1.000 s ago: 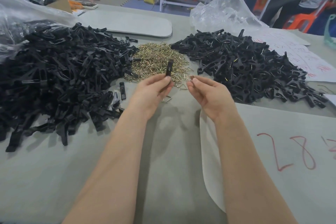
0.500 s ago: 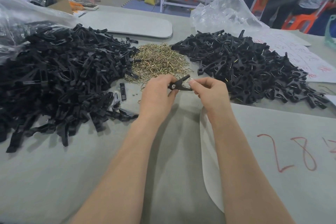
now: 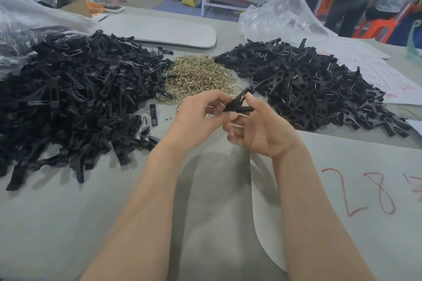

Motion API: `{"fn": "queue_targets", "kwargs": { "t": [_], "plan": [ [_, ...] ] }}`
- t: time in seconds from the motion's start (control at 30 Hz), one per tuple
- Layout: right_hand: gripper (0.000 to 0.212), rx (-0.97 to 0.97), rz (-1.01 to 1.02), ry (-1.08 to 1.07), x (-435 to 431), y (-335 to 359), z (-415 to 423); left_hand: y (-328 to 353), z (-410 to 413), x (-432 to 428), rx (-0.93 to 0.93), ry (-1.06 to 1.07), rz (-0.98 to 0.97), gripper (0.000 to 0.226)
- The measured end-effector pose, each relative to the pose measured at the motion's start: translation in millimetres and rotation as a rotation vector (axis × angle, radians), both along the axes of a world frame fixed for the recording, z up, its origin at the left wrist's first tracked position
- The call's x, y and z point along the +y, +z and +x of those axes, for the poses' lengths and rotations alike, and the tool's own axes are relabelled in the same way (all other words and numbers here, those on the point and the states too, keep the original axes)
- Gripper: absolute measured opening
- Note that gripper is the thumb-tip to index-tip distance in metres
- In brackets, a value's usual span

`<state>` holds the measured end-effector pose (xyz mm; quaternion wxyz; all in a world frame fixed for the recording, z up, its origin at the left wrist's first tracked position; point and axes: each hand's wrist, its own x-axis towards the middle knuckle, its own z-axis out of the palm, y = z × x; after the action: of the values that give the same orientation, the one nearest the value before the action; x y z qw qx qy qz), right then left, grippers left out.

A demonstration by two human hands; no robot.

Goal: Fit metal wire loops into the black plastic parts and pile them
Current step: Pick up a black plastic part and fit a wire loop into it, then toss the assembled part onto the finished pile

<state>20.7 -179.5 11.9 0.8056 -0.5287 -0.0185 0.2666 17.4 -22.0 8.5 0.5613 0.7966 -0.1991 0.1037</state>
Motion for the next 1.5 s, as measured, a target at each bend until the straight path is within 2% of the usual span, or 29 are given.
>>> {"fn": "queue_targets", "kwargs": {
  "t": [0.07,0.17,0.27,0.57,0.6,0.67,0.73,0.8,0.87,0.9,0.93,0.97,1.0,1.03,1.1,1.13,1.17,1.23,1.3,1.37,1.4,1.47,1.5],
  "plan": [
    [0.057,0.016,-0.027,0.075,1,0,-1,1,-1,0,-0.026,-0.012,0.05,0.032],
    [0.05,0.011,-0.037,0.087,2,-1,0,1,1,2,-0.069,-0.027,0.101,0.019],
    [0.044,-0.033,-0.014,0.053,4,-5,2,0,1,1,-0.052,-0.028,0.107,0.024],
    [0.036,-0.112,-0.052,-0.01,14,-12,4,2,-3,0,0.045,-0.097,-0.047,0.03],
    [0.037,-0.101,-0.051,-0.002,14,-12,4,2,-2,0,0.047,-0.109,-0.063,0.03],
    [0.053,-0.069,-0.069,0.025,12,-10,5,1,-1,-1,0.057,-0.116,-0.106,0.029],
    [0.068,-0.045,-0.156,-0.013,10,-6,4,0,1,0,0.076,-0.044,-0.111,0.023],
    [0.068,-0.088,-0.311,-0.161,7,-3,4,-5,6,2,0.065,0.066,0.072,0.016],
    [0.041,-0.215,-0.531,-0.261,5,-1,6,-12,9,2,0.058,0.1,0.314,0.025],
    [0.025,-0.264,-0.656,-0.242,5,2,8,-14,10,2,0.067,0.097,0.374,0.029],
    [0.018,-0.296,-0.761,-0.218,5,4,13,-16,11,1,0.081,0.102,0.386,0.033],
    [0.02,-0.321,-0.825,-0.256,6,8,20,-16,12,1,0.093,0.125,0.376,0.038],
    [0.023,-0.346,-0.827,-0.376,7,14,29,-15,12,1,0.104,0.172,0.34,0.046],
    [0.028,-0.36,-0.733,-0.559,7,24,38,-14,12,3,0.113,0.243,0.281,0.053],
    [0.054,-0.322,-0.272,-0.835,5,42,50,-11,12,6,0.114,0.432,0.089,0.055],
    [0.072,-0.306,-0.078,-0.849,2,45,56,-9,12,9,0.105,0.52,-0.035,0.05],
    [0.087,-0.303,-0.077,-0.809,3,45,59,-7,12,10,0.095,0.595,-0.16,0.042],
    [0.094,-0.378,-0.425,-0.65,19,35,55,-2,13,13,0.069,0.712,-0.372,0.029],
    [0.071,-0.562,-0.799,-0.47,49,14,45,2,13,15,0.009,0.788,-0.517,0.024],
    [0.044,-0.78,-0.958,-0.265,85,-4,35,7,10,17,-0.076,0.825,-0.599,0.023],
    [0.038,-0.86,-1.017,-0.14,101,-13,33,9,8,18,-0.112,0.839,-0.607,0.022],
    [0.044,-0.938,-1.223,0.114,130,-25,31,12,6,21,-0.164,0.868,-0.604,0.021],
    [0.052,-0.915,-1.318,0.209,140,-29,32,12,6,24,-0.178,0.882,-0.613,0.021]
  ]
}}
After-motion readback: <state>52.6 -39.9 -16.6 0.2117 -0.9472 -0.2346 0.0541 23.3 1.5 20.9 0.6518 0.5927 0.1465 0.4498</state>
